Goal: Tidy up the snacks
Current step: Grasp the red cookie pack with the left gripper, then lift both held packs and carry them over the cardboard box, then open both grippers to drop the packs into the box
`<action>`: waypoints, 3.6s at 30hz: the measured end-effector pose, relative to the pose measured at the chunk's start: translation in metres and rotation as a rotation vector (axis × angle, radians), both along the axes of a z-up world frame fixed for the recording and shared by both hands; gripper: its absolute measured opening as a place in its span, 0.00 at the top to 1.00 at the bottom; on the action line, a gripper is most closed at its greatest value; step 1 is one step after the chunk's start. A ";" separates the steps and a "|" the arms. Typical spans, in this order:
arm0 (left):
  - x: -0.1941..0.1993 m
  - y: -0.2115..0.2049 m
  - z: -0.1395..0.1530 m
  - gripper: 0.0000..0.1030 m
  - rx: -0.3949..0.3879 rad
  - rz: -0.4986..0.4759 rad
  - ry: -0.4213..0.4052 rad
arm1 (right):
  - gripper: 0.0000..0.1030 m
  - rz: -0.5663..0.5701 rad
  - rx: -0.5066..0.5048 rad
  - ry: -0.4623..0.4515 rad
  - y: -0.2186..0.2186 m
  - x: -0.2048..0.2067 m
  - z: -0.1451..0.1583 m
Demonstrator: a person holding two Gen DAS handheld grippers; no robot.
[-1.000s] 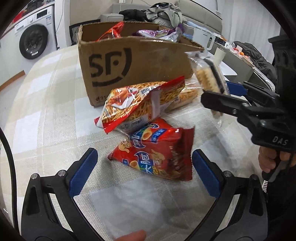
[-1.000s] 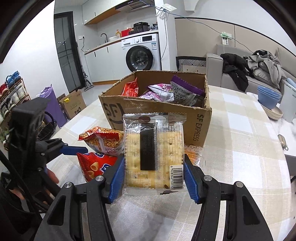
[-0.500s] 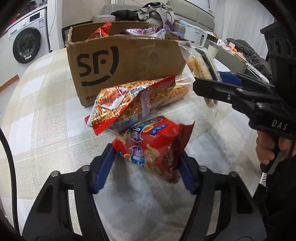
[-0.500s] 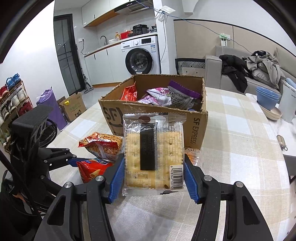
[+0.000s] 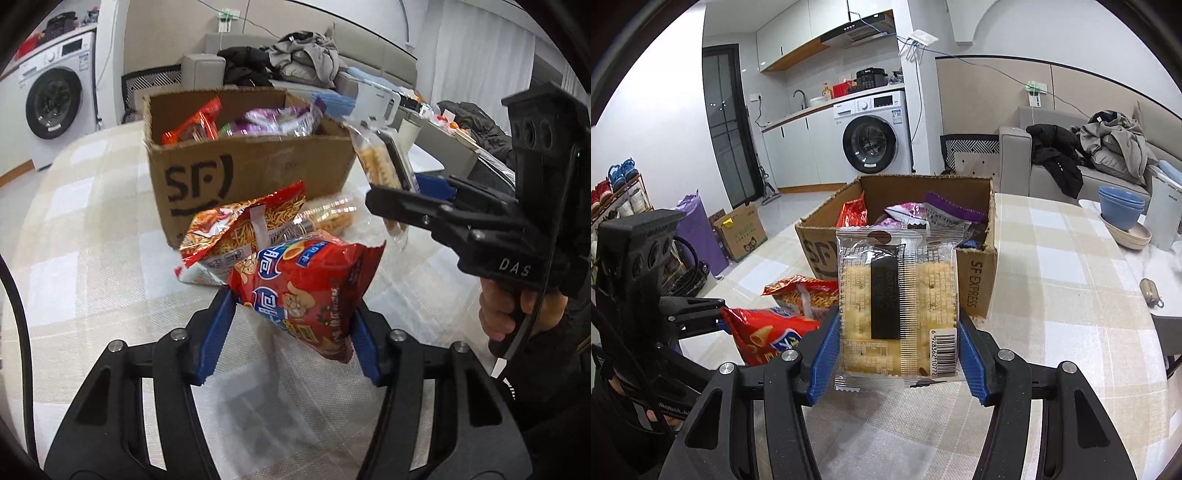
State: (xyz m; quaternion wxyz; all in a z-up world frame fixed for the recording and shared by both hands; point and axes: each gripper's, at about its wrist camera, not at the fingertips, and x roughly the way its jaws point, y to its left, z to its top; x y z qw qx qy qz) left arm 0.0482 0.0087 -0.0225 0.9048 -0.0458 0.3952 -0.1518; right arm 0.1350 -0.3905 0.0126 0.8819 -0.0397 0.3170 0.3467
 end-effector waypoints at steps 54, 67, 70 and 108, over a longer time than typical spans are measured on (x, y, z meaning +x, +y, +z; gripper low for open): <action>0.070 0.049 0.100 0.44 -0.006 0.265 -0.182 | 0.42 -0.055 0.125 -0.069 0.007 0.040 0.045; 0.111 0.047 0.094 0.44 0.034 0.274 -0.187 | 0.42 -0.039 0.102 -0.067 0.023 0.054 0.047; 0.119 0.046 0.089 0.44 0.049 0.272 -0.183 | 0.42 -0.039 0.093 -0.059 0.027 0.058 0.047; 0.153 0.022 0.049 0.19 0.102 0.193 -0.117 | 0.10 -0.065 0.017 -0.016 0.013 0.073 0.034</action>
